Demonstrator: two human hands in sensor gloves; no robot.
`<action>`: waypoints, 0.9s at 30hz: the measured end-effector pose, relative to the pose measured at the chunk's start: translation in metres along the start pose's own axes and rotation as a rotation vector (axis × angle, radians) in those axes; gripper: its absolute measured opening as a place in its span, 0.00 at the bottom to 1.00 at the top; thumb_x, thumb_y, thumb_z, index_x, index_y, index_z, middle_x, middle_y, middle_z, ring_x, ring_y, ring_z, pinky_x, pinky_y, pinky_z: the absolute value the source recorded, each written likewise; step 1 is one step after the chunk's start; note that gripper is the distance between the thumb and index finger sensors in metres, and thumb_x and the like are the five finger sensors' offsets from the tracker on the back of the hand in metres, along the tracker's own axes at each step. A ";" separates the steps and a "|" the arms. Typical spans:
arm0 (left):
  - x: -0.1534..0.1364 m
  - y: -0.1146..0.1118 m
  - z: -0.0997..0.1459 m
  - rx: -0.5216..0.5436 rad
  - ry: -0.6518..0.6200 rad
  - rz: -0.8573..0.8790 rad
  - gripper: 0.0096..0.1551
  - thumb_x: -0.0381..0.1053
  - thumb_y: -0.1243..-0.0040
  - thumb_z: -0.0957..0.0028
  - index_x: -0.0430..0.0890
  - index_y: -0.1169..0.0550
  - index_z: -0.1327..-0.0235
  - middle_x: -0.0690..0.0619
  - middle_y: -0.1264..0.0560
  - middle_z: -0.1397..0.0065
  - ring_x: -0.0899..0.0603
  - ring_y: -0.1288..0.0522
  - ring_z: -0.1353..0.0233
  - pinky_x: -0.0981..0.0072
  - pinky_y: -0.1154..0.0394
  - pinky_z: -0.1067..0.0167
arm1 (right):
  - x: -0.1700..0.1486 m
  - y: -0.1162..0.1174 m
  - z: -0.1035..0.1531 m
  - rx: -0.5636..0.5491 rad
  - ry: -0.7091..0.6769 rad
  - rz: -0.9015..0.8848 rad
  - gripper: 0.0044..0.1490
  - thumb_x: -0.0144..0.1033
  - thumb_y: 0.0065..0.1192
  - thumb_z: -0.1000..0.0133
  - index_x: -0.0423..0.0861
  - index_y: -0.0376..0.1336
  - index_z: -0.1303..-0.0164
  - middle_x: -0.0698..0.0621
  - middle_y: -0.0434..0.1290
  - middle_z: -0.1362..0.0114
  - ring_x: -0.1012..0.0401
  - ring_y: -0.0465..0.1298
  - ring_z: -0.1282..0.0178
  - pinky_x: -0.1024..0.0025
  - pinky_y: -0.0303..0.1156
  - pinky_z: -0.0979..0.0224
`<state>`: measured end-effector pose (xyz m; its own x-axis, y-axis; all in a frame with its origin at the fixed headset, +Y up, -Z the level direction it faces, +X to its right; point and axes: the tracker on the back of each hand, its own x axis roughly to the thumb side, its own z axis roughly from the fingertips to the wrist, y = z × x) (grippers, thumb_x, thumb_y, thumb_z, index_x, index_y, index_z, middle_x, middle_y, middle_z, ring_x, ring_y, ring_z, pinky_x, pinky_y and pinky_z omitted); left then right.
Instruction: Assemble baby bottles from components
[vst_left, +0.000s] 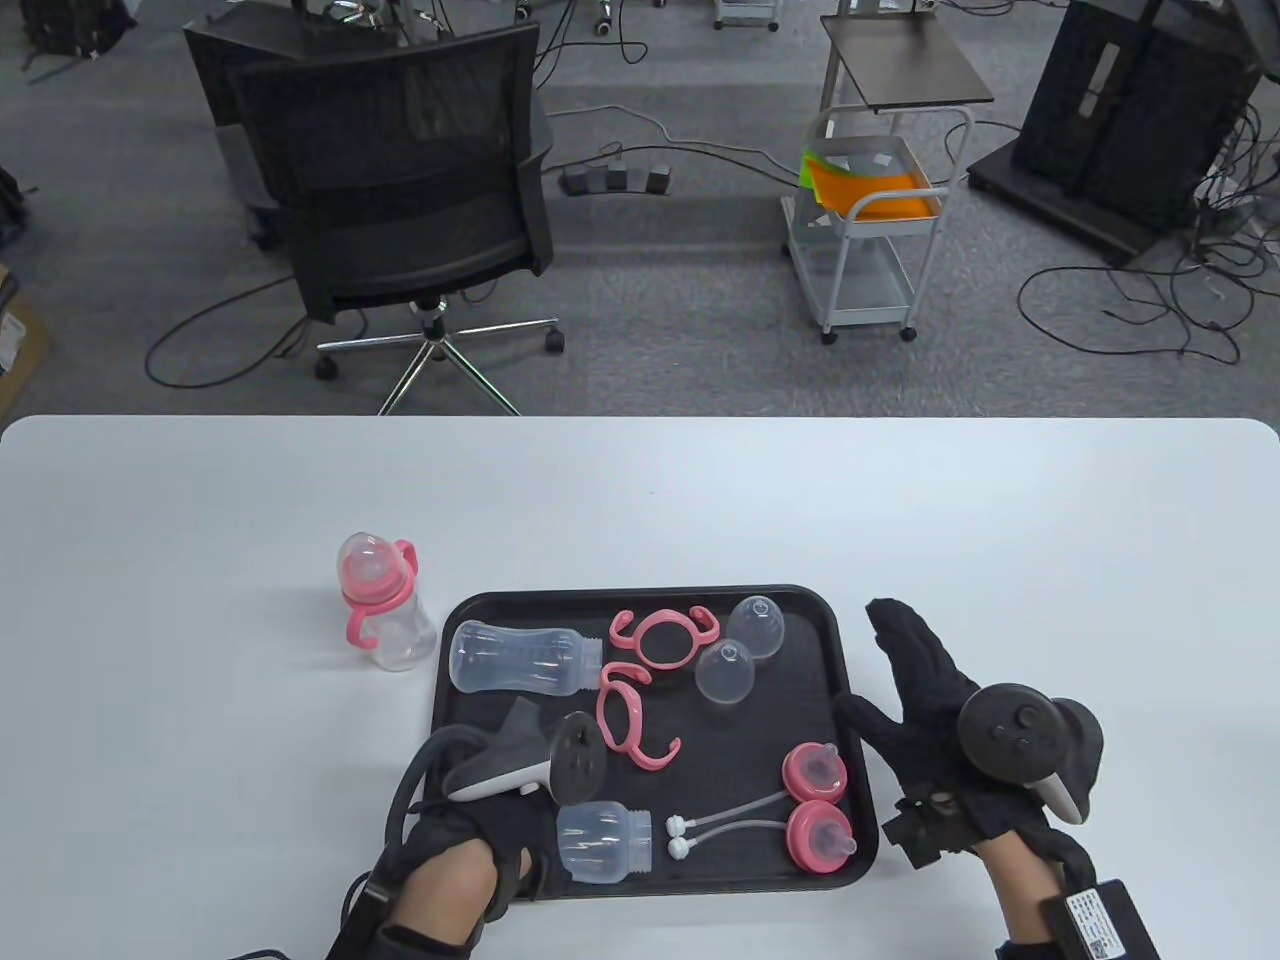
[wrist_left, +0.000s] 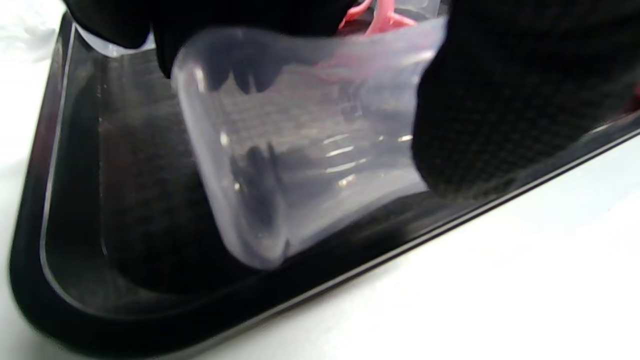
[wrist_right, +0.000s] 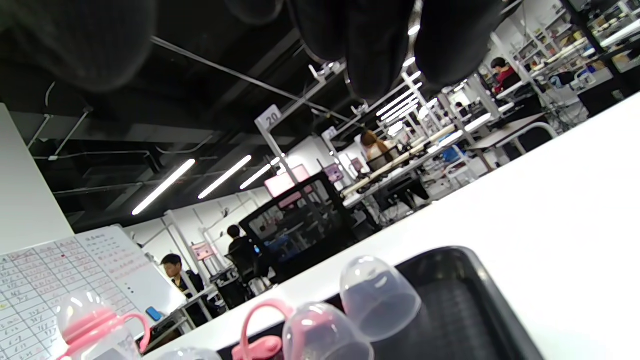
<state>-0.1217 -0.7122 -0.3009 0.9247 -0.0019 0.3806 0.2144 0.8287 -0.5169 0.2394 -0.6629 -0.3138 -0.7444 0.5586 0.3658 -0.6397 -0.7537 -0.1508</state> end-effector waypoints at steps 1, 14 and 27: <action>-0.001 -0.002 -0.002 -0.011 0.001 0.004 0.68 0.67 0.14 0.68 0.42 0.38 0.21 0.40 0.34 0.20 0.27 0.30 0.23 0.28 0.36 0.30 | 0.000 0.001 0.000 0.005 -0.001 0.005 0.59 0.62 0.62 0.55 0.51 0.43 0.18 0.41 0.54 0.18 0.42 0.66 0.22 0.41 0.68 0.24; -0.014 0.014 0.011 0.090 -0.029 0.077 0.61 0.64 0.11 0.66 0.46 0.32 0.23 0.43 0.29 0.23 0.30 0.28 0.25 0.29 0.38 0.28 | 0.000 -0.003 0.000 -0.008 -0.010 -0.038 0.59 0.62 0.62 0.55 0.51 0.43 0.18 0.41 0.54 0.18 0.42 0.67 0.22 0.41 0.68 0.24; -0.009 0.064 0.056 0.520 -0.273 0.321 0.61 0.72 0.16 0.62 0.45 0.32 0.22 0.43 0.27 0.25 0.33 0.23 0.29 0.30 0.35 0.27 | -0.002 -0.016 0.001 -0.037 -0.012 -0.281 0.59 0.62 0.61 0.54 0.50 0.43 0.18 0.40 0.55 0.18 0.42 0.67 0.23 0.42 0.69 0.25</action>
<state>-0.1337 -0.6279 -0.2946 0.7899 0.3751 0.4851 -0.3010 0.9264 -0.2262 0.2515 -0.6523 -0.3111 -0.5349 0.7392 0.4092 -0.8272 -0.5569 -0.0752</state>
